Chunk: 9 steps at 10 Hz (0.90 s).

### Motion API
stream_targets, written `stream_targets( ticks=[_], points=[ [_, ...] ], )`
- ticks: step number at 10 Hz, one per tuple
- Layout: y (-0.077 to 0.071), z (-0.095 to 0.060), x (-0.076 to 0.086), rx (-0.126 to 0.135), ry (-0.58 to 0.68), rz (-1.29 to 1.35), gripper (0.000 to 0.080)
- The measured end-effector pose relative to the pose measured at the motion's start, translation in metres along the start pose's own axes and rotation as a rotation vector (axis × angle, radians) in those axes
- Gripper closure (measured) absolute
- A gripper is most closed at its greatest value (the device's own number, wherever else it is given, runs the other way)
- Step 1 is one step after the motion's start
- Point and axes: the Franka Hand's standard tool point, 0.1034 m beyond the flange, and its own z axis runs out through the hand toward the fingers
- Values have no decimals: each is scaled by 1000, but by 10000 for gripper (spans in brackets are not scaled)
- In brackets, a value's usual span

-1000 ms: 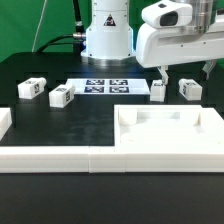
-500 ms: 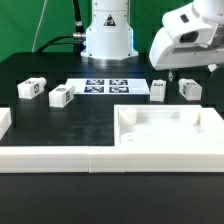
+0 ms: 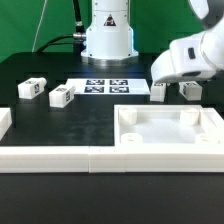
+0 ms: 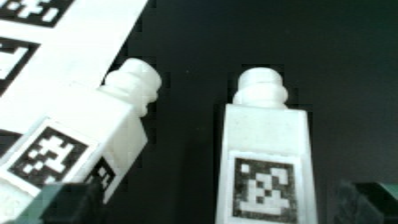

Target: Assemble one leg

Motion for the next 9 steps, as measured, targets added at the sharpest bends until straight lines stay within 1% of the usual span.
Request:
stream_targets(
  ticks=[1,2,3,5,7,8,9],
  points=[
    [-1,3,-2,-7,-102,-4,150],
    [-4,1,6,-8,-145,-10,150],
    [-5,0,9,-6,-138,-14,150],
    [-4,5,13,-3,-128,-26,150],
    [-3,6,15,-1,-121,-33,150],
    [-3,6,15,-1,-122,-33,257],
    [-3,6,15,-1,-122,-33,257]
  ],
)
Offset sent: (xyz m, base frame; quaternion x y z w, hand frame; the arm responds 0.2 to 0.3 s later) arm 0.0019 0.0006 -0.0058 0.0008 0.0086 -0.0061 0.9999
